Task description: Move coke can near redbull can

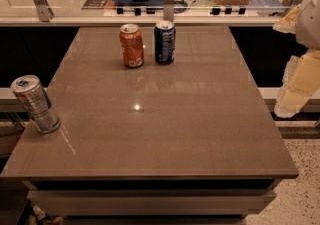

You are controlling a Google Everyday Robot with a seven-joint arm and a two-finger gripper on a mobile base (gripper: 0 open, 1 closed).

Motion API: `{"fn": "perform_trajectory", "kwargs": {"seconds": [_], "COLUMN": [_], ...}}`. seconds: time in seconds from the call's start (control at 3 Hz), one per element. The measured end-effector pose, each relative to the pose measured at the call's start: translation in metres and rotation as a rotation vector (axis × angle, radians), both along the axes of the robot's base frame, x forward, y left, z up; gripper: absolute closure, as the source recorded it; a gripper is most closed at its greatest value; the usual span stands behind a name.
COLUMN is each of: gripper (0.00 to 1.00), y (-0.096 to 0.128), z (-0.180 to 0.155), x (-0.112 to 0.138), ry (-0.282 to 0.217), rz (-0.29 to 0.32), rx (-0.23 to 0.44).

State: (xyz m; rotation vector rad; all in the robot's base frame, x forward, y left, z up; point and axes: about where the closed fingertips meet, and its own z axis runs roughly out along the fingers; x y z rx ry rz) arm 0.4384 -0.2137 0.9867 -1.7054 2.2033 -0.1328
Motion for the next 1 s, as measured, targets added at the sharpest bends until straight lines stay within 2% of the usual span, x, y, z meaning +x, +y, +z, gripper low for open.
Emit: {"fn": "perform_trajectory", "kwargs": {"seconds": [0.33, 0.67, 1.0], "gripper": [0.0, 0.0, 0.0], "y": [0.0, 0.007, 0.033], "z": [0.0, 0.004, 0.007], "x": [0.0, 0.0, 0.0], "ry": [0.0, -0.029, -0.082], "rz": [0.0, 0.013, 0.063], "rx": [0.0, 0.025, 0.09]}}
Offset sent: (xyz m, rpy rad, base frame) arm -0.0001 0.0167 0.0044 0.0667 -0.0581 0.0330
